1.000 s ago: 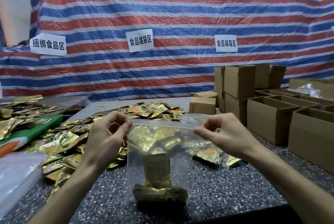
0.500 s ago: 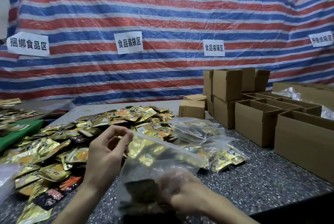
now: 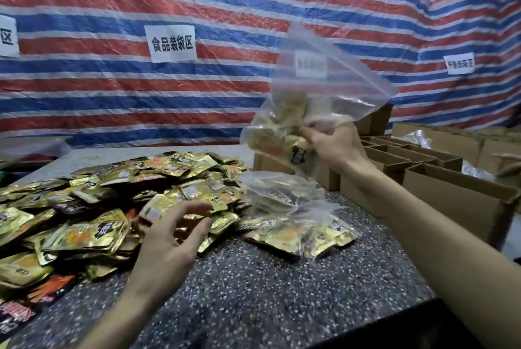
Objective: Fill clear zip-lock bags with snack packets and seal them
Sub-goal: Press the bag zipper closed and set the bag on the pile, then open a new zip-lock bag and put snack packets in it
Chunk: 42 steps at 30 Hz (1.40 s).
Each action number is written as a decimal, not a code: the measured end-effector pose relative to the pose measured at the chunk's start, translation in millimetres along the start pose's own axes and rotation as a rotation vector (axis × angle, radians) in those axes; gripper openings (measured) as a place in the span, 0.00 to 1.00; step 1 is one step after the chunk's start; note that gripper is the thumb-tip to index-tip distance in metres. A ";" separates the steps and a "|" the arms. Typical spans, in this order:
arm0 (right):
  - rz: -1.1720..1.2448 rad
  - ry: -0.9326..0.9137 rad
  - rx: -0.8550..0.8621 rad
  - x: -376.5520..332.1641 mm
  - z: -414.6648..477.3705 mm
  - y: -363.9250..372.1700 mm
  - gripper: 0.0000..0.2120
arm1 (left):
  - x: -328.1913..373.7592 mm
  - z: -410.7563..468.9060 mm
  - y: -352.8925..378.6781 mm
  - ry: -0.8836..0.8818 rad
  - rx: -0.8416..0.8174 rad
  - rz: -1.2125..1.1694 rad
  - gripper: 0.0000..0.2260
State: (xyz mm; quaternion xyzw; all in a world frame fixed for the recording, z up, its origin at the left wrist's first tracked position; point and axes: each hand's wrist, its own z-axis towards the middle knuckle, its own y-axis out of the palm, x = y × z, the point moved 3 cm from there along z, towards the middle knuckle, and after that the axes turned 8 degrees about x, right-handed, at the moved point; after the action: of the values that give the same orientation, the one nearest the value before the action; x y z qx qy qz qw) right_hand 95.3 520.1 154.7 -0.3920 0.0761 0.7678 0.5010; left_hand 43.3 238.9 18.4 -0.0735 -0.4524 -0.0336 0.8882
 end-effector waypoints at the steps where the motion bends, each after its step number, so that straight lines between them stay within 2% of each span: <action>1: -0.046 -0.028 0.080 2.9 13.5 1.0 0.06 | -6.5 -0.2 4.3 -0.013 -0.009 0.013 0.07; 4: -0.200 -0.070 0.222 14.9 42.7 14.8 0.09 | -27.1 -0.7 14.6 -0.016 -0.013 0.074 0.07; 6: -0.369 -0.066 0.187 29.0 51.2 34.0 0.11 | -40.8 -2.4 21.1 -0.016 -0.011 0.103 0.07; 8: -0.485 0.046 0.035 52.7 46.8 57.8 0.12 | -55.3 -6.8 27.4 -0.035 -0.012 0.111 0.08; 10: -0.544 0.176 -0.210 81.2 28.1 82.7 0.10 | -68.3 -11.1 31.5 -0.027 -0.019 0.159 0.09; 12: -0.621 0.222 -0.425 100.8 7.5 99.8 0.16 | -77.0 -12.8 32.7 0.011 -0.034 0.258 0.11; 14: -0.568 0.251 -0.488 107.8 -0.6 105.3 0.23 | -79.2 -13.3 32.5 0.049 -0.042 0.300 0.13; 16: -0.471 0.278 -0.476 103.8 -2.0 100.7 0.25 | -76.6 -15.1 34.4 0.102 -0.063 0.329 0.14; 19: -0.459 0.263 -0.383 92.2 -9.0 91.8 0.18 | -74.5 -14.4 35.1 0.132 -0.057 0.327 0.15; 21: -0.427 0.126 -0.199 75.1 -25.0 93.4 0.19 | -76.1 -13.4 33.9 0.119 -0.021 0.303 0.14; 23: -0.253 -0.115 0.054 49.7 -51.4 101.3 0.19 | -78.7 -12.8 31.2 0.094 0.021 0.256 0.11; 25: -0.104 -0.299 0.136 29.2 -82.1 119.4 0.14 | -79.8 -12.7 28.2 0.072 0.062 0.217 0.06; 27: -0.019 -0.377 0.100 20.9 -114.1 140.7 0.11 | -78.9 -13.0 24.4 0.093 0.125 0.242 0.03; 30: -0.030 -0.482 0.088 29.2 -156.5 164.7 0.11 | -79.7 -12.9 19.3 0.089 0.223 0.236 0.04; 31: -0.001 -0.510 0.018 33.9 -167.1 171.1 0.11 | -79.8 -12.9 17.9 0.076 0.256 0.214 0.03; 33: 0.130 -0.466 -0.220 42.2 -176.8 179.3 0.11 | -78.4 -13.2 15.7 0.051 0.312 0.165 0.04; 35: 0.172 -0.366 -0.383 49.6 -177.6 182.7 0.11 | -76.5 -14.0 13.6 0.027 0.349 0.124 0.04; 38: 0.145 -0.268 -0.470 58.6 -175.4 185.6 0.07 | -71.0 -17.5 10.9 -0.017 0.364 0.093 0.05; 42: 0.131 -0.238 -0.479 60.6 -174.9 186.8 0.04 | -62.3 -20.4 -5.8 -0.133 0.323 0.097 0.03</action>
State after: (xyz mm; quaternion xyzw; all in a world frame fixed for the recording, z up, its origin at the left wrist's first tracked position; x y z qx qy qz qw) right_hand 20.9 383.1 -57.1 -0.4005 -0.1418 0.8355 0.3486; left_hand 22.2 229.4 -43.2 0.0464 -0.5056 0.0874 0.8571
